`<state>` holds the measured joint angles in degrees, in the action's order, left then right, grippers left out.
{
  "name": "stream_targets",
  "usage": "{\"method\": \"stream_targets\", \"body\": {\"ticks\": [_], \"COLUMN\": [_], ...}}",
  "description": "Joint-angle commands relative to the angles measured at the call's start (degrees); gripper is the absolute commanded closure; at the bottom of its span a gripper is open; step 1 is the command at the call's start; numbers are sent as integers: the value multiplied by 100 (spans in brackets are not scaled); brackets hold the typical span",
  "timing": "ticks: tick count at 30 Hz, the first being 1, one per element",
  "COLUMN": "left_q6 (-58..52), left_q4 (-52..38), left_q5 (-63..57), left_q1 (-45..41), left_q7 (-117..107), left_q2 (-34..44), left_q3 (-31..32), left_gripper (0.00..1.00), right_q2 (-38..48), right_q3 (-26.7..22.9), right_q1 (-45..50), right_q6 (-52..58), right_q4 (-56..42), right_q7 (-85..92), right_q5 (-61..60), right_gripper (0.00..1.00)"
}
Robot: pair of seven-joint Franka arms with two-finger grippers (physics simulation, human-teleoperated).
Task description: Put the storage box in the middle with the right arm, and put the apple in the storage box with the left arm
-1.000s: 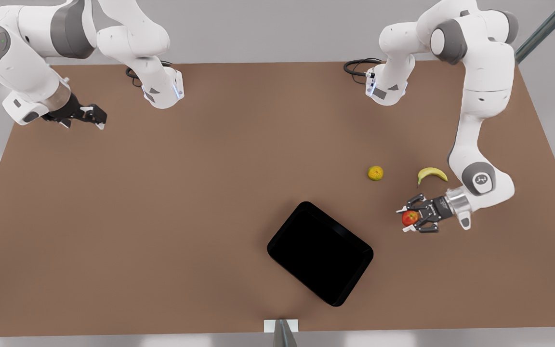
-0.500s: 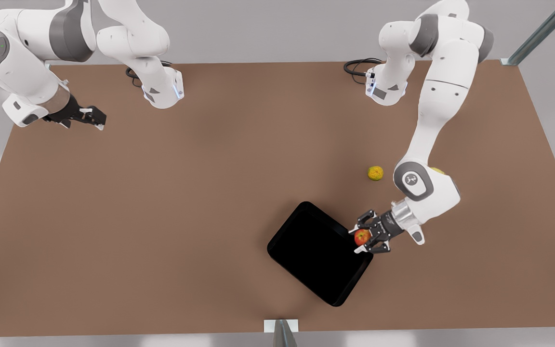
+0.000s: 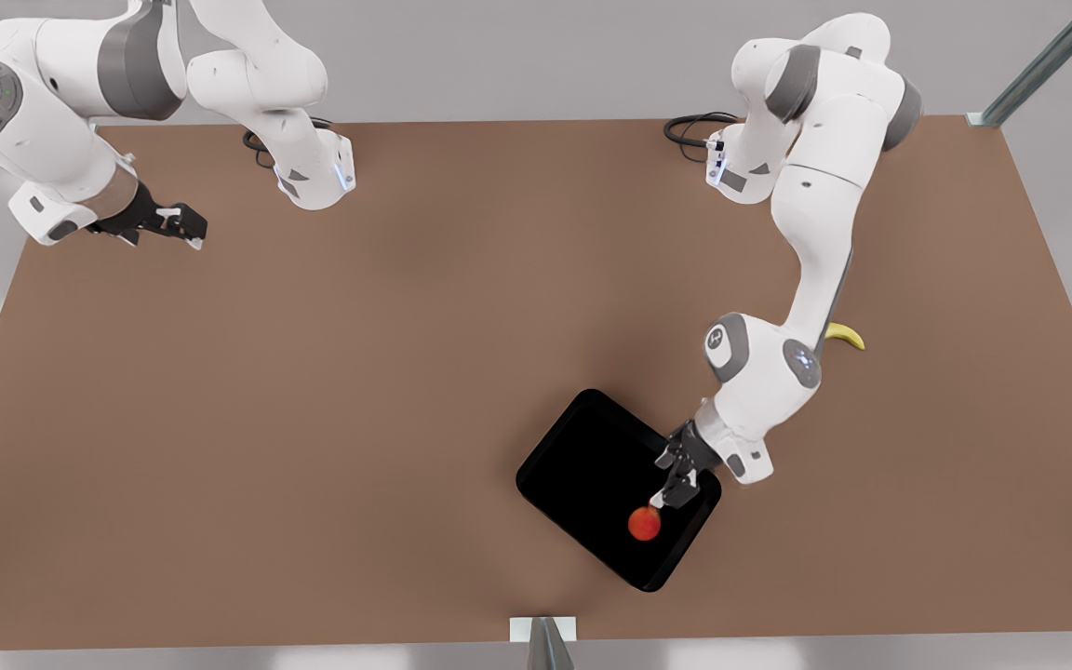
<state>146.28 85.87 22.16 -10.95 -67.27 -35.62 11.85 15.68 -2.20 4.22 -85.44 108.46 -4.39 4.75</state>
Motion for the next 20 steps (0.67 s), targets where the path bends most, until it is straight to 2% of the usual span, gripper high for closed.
{"method": "stream_targets", "body": {"ticks": [1,4,7,10,11,13,16,20], "left_q6": [-161,-1699,-2860,-4564,-5285,-6534,-5884,-5708], "left_q4": [0,61,966,1195,915,-870,-238,-194], "left_q5": [-634,-1442,-1863,-1899,-1899,-1908,-1917,-1917], "left_q1": [14,304,524,542,542,805,805,797], "left_q7": [12,810,3395,6155,7253,7386,7386,7377], "left_q2": [90,934,2085,3201,3255,2499,2692,2648], "left_q3": [-8,-34,-78,-965,-1483,-1467,-1440,-1352], "left_gripper": [0,0,0,0,0,0,0,0], "right_q2": [5,14,58,49,14,-21,-13,-13], "right_q3": [0,9,-18,9,0,-9,-9,18], "right_q1": [0,0,0,61,27,0,0,35], "right_q6": [-8,1,18,106,62,1,27,9], "right_q4": [-1,-10,-10,-36,-27,-18,-27,-45], "right_q7": [0,0,0,-9,0,0,0,0], "right_q5": [0,0,-9,-44,-237,-264,-272,-272], "right_gripper": [0,0,0,0,0,0,0,0]}}
